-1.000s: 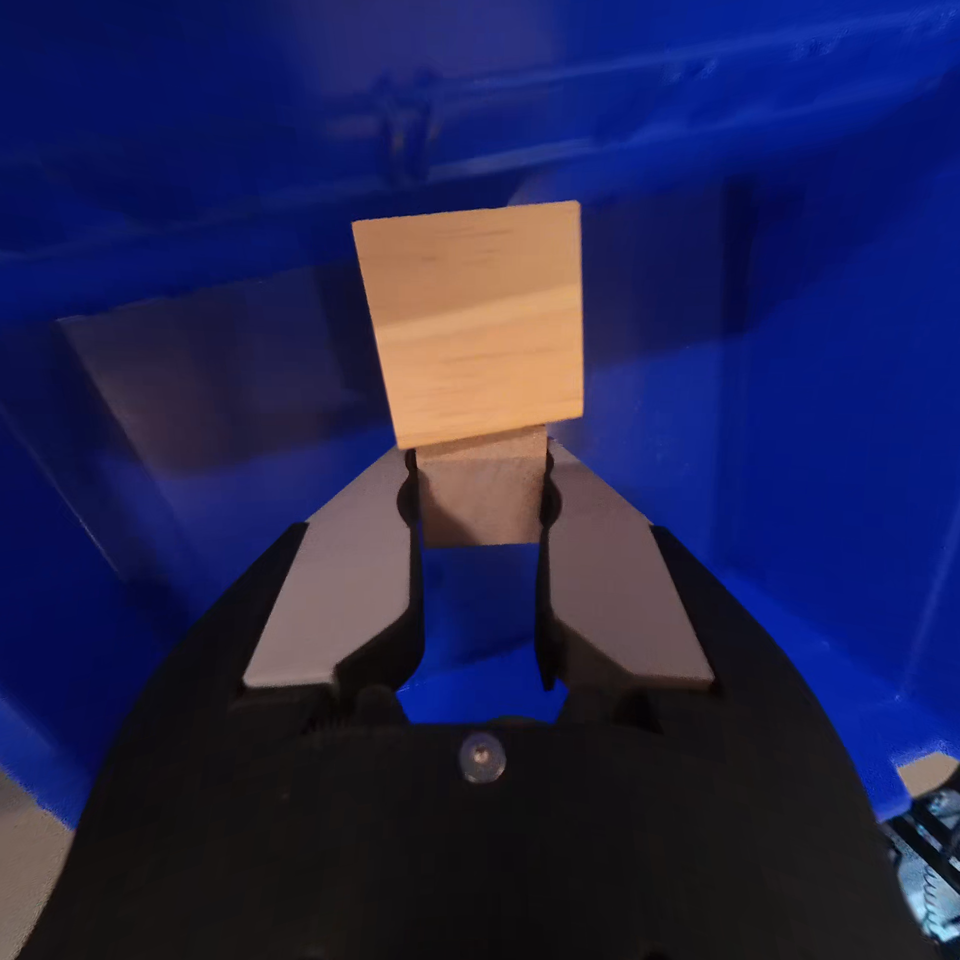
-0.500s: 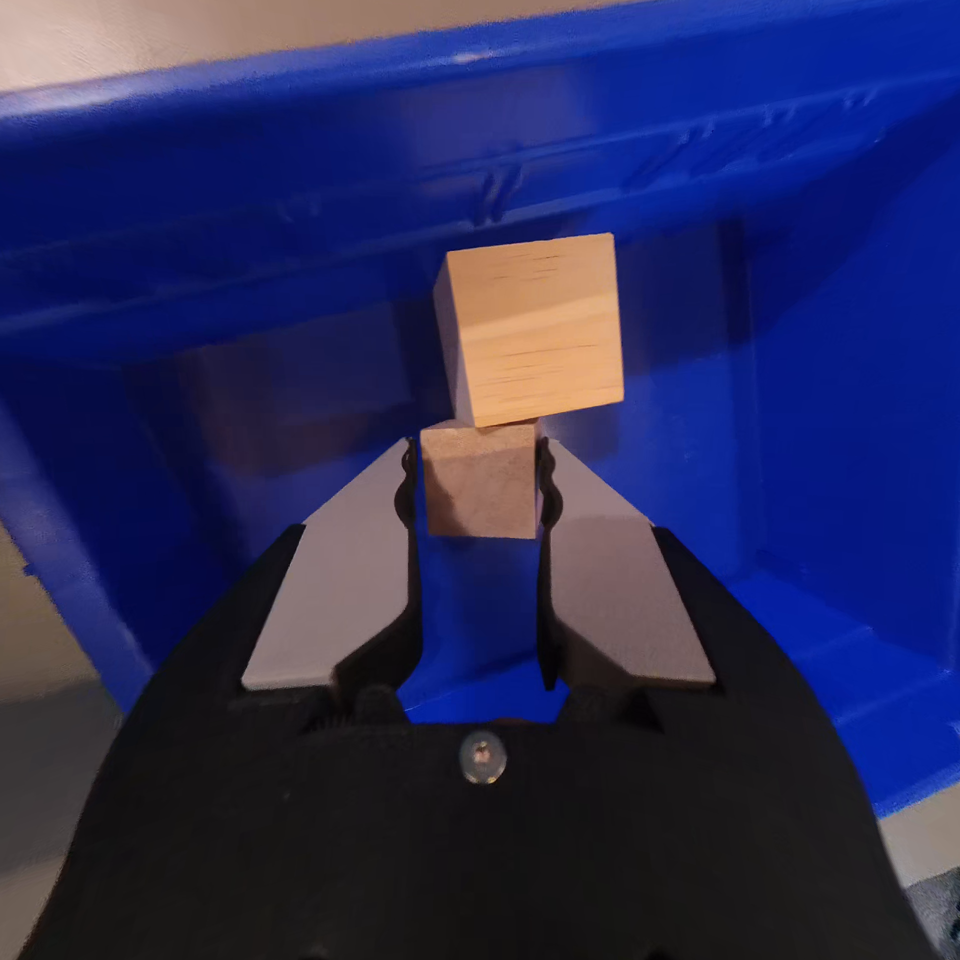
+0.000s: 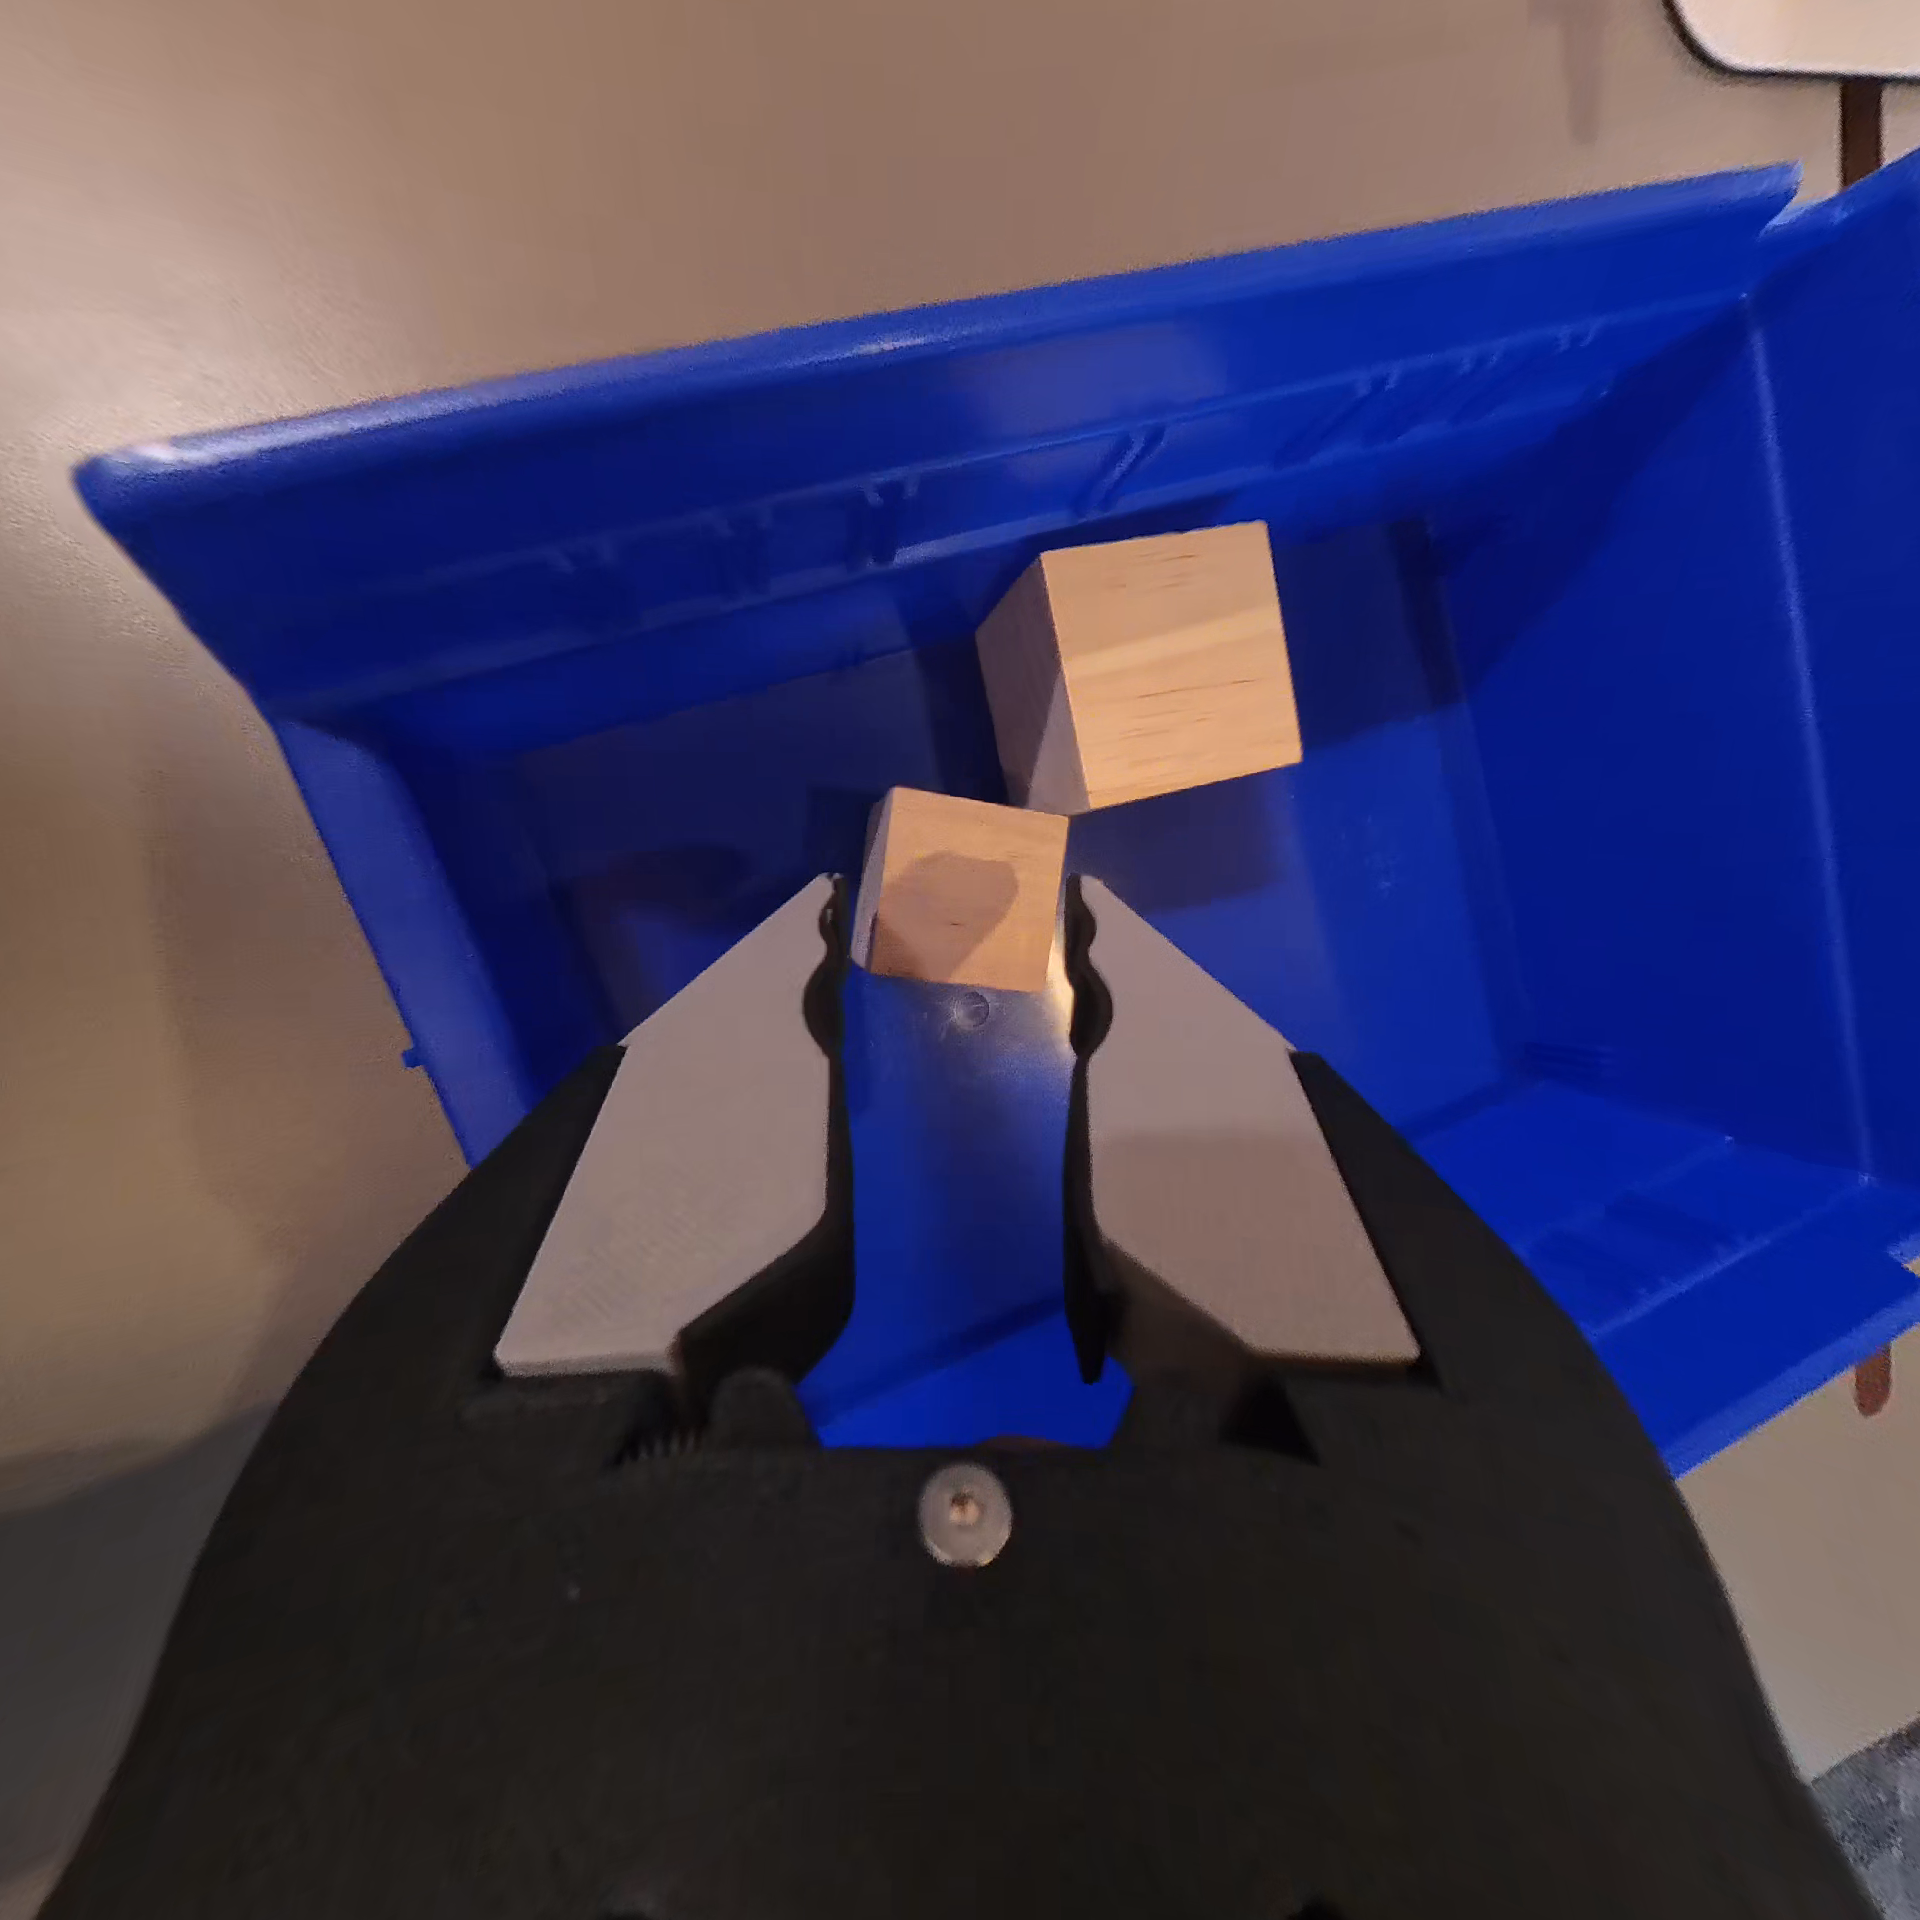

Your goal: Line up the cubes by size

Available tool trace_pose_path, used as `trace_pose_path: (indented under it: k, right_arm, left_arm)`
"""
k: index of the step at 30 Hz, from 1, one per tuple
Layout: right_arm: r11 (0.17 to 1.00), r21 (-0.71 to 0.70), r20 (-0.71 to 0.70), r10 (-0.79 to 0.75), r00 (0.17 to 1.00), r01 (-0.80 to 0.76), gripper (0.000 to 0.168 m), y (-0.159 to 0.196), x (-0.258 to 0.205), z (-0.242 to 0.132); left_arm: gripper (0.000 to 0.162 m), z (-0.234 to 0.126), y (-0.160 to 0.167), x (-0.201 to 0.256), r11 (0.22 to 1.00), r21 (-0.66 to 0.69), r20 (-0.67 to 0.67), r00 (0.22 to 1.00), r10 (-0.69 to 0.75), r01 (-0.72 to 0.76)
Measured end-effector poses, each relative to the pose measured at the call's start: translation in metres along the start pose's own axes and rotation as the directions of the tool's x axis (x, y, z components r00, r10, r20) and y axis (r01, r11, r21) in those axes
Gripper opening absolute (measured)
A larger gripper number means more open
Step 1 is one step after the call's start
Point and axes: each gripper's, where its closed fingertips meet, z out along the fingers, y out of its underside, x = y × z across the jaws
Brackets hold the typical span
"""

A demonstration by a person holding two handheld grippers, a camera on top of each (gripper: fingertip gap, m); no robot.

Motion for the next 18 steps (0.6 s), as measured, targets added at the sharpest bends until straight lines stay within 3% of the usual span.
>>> trace_pose_path:
  k: [2,4,7,8,9,10,14,18]
  right_arm:
    - [1.0,0.022,-0.017,-0.004,1.0,0.005,0.038,-0.003,0.0,-0.005]
    - [0.999,0.047,-0.021,0.001,1.0,0.0,0.037,-0.007,-0.001,-0.009]
    - [0.998,0.07,-0.023,-0.001,1.0,0.003,0.035,-0.011,-0.004,-0.012]
    - [0.998,0.067,-0.025,-0.003,1.0,0.004,0.036,-0.011,-0.004,-0.012]
    - [0.998,0.064,-0.026,-0.004,1.0,0.006,0.036,-0.011,-0.006,-0.013]
    - [0.998,0.063,-0.028,-0.007,1.0,0.008,0.036,-0.011,-0.007,-0.013]
    - [0.997,0.074,-0.036,-0.003,0.999,0.005,0.036,-0.011,-0.01,-0.017]
    - [0.996,0.086,-0.043,0.003,0.999,0.001,0.036,-0.011,-0.013,-0.02]
  left_arm:
    - [0.05,0.0,-0.001,0.009,0.999,0.027,-0.008,1.0,-0.023,0.023]
    - [0.05,-0.001,-0.002,0.012,0.997,0.05,-0.016,0.999,-0.052,0.053]
    - [0.061,-0.011,-0.006,0.026,0.989,0.096,-0.153,0.983,-0.097,0.113]
    - [0.05,-0.019,-0.01,0.035,0.983,0.126,-0.232,0.967,-0.102,0.134]
    - [0.02,-0.03,-0.014,0.051,0.975,0.156,-0.351,0.931,-0.097,0.16]
    - [0.023,-0.039,-0.018,0.059,0.966,0.18,-0.418,0.903,-0.095,0.185]
    - [0.045,-0.045,-0.014,0.035,0.944,0.221,-0.345,0.925,-0.161,0.247]
    - [0.045,-0.034,-0.002,0.014,0.946,0.187,-0.219,0.95,-0.223,0.265]
